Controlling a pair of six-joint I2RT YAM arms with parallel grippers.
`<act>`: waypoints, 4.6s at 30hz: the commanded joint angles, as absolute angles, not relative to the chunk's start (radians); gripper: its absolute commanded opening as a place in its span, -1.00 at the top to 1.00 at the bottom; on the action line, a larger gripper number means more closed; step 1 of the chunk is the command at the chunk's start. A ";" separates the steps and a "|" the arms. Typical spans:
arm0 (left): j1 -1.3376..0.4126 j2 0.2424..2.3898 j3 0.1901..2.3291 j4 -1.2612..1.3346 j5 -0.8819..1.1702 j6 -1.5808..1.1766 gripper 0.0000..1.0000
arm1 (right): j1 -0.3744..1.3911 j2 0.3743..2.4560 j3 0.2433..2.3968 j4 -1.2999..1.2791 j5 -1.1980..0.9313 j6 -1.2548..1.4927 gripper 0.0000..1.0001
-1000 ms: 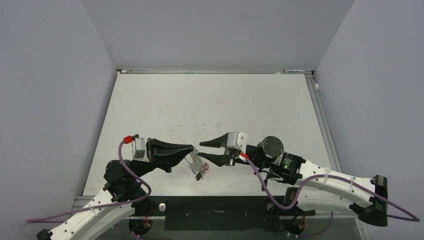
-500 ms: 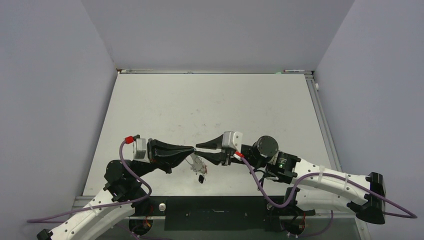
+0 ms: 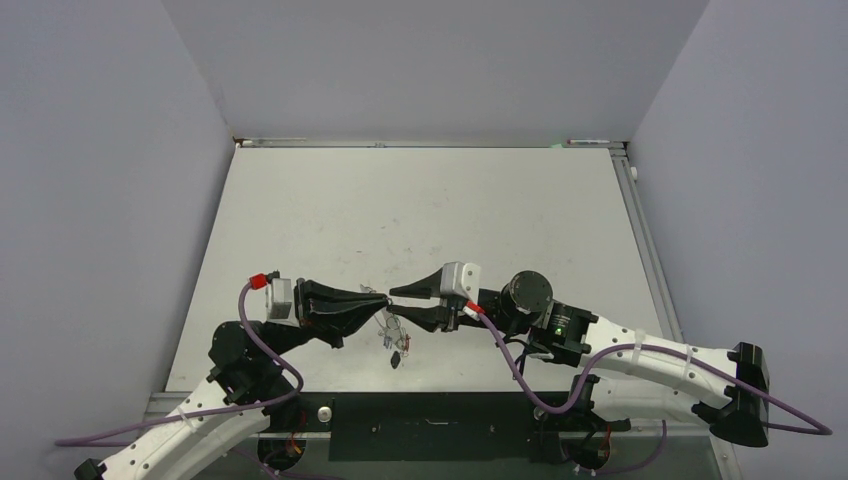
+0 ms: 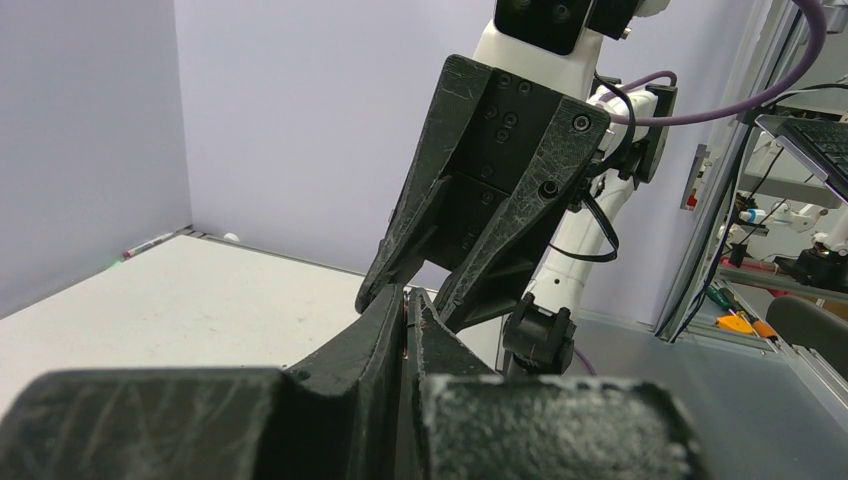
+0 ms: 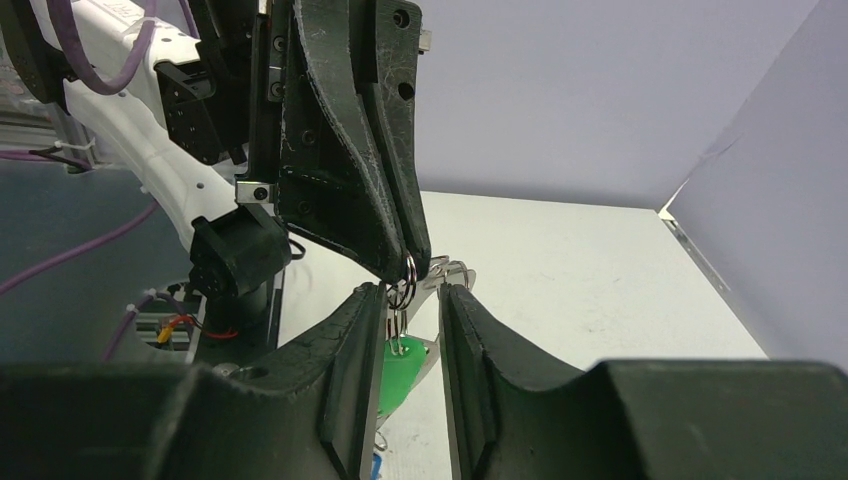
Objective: Put the keys on the keyring
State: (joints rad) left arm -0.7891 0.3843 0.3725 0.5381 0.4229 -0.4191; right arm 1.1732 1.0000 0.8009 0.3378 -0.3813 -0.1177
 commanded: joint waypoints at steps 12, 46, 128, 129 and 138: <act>-0.788 0.360 0.382 0.621 0.414 -0.428 1.00 | 1.180 1.014 0.796 0.359 -0.420 -0.097 0.35; -0.788 0.336 0.372 0.652 0.466 -0.453 1.00 | 1.177 0.999 0.799 0.316 -0.430 -0.113 0.42; -0.788 0.319 0.361 0.584 0.400 -0.420 1.00 | 1.179 1.010 0.827 0.452 -0.435 -0.015 0.42; -0.788 0.320 0.361 0.586 0.400 -0.420 1.00 | 1.180 1.011 0.828 0.453 -0.426 -0.013 0.43; -0.789 0.325 0.360 0.586 0.401 -0.420 1.00 | 1.179 1.043 0.842 0.442 -0.395 -0.011 0.54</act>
